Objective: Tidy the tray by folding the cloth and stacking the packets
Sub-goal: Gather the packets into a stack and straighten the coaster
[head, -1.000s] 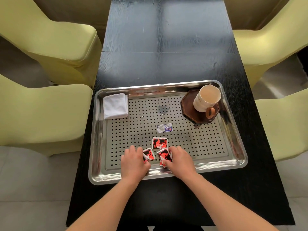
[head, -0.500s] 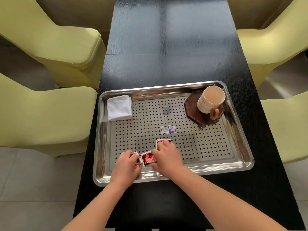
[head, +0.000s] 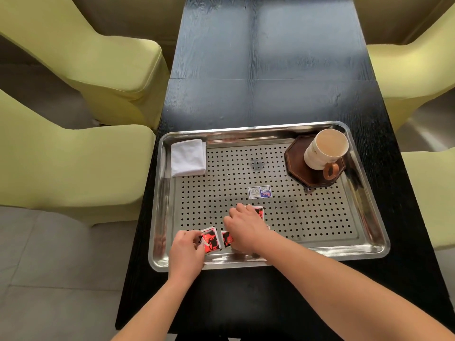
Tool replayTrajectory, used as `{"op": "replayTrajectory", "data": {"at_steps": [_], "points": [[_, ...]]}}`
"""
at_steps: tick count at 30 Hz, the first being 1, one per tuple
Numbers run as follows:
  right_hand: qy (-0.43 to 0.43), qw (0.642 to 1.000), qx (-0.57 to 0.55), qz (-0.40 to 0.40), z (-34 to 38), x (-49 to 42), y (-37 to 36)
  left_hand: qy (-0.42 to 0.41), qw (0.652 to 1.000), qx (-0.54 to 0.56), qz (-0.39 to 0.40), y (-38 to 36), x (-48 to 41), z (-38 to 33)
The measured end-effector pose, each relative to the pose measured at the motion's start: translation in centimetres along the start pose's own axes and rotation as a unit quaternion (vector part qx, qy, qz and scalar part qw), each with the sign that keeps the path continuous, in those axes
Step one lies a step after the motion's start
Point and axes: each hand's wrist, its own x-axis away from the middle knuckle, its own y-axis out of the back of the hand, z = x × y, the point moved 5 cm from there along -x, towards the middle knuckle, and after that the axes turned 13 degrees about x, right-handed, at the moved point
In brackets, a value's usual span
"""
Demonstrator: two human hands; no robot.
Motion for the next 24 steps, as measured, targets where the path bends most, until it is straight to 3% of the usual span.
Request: {"op": "replayTrajectory", "data": {"at_steps": [4,7,10,14,20,24], "points": [[-0.035,0.993,-0.114,-0.014,-1.2,0.6,0.8,0.011,0.999,0.029,0.009,-0.5,-0.3,-0.6],[-0.037,0.980,-0.191,0.034,-2.7,1.1,0.9,-0.015,0.999,0.033,0.040,-1.5,-0.3,-1.5],[-0.009,0.976,-0.197,0.092,-3.5,1.2,1.4,-0.025,0.997,0.033,0.065,-2.5,-0.5,-1.9],[-0.018,0.963,-0.241,0.115,-2.6,0.6,1.3,0.041,0.993,0.078,0.081,-3.0,-0.5,-1.4],[-0.019,0.984,-0.166,0.063,-0.3,0.2,-0.2,0.112,0.980,0.144,0.077,-3.0,-0.6,-1.2],[-0.092,0.968,-0.234,0.008,-1.3,1.0,-0.9,0.120,0.978,0.156,0.075,-3.2,-0.4,-1.2]]}}
